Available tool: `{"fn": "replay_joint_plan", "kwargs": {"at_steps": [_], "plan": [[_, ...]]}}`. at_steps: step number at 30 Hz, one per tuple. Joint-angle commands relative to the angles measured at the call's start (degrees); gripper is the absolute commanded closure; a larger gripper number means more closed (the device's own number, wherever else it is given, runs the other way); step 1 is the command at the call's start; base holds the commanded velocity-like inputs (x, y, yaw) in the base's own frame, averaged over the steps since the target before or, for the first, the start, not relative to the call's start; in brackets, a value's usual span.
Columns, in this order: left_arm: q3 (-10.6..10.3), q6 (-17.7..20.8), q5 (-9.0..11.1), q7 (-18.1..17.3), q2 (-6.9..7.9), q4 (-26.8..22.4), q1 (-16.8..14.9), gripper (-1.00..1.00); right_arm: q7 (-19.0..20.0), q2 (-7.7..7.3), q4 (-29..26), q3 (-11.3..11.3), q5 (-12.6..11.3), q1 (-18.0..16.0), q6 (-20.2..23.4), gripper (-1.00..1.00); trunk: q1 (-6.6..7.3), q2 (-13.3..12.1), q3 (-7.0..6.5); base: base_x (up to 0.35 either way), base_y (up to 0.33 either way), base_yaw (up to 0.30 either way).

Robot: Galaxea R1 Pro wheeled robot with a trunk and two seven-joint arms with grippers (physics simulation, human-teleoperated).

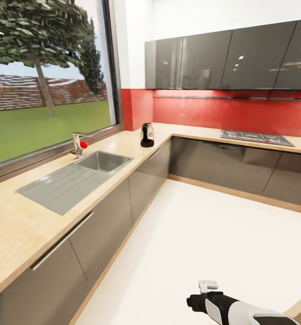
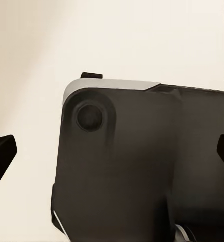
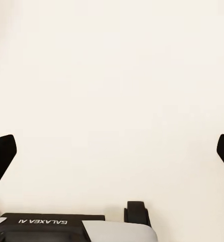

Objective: Set up a coffee station on the kitchen countertop: keep the coffee maker on the countertop, move the bottle of coffee from the kitchen shelf to the counter next to the coffee maker, place a paper coffee filter on top of the coffee maker, put the saucer next to the coffee maker with the coffee cup on the saucer, and place the electric kettle next to the coffee maker.

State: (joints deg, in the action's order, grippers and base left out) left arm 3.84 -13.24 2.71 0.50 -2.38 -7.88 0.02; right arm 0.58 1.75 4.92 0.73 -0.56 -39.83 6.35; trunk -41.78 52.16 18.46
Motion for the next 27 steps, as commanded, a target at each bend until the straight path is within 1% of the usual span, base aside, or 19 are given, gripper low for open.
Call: {"fn": "replay_joint_plan", "kwargs": {"at_steps": [1, 27], "plan": [[0.36, -0.12, 0.19, -0.06, -0.01, -0.03, -0.01, -1.0, 0.06, 0.0, 0.09, 0.08, -0.06, -0.08, 0.07, -1.0, -0.04, 0.04, 0.06, 0.339, -0.095, 0.0], [0.3, -0.12, 0.19, -0.06, -0.07, -0.08, -0.02, -1.0, 0.12, -0.26, 0.09, 0.15, -0.06, -0.06, -0.04, -1.0, -0.04, 0.04, 0.06, 0.34, -0.095, 0.0]]}}
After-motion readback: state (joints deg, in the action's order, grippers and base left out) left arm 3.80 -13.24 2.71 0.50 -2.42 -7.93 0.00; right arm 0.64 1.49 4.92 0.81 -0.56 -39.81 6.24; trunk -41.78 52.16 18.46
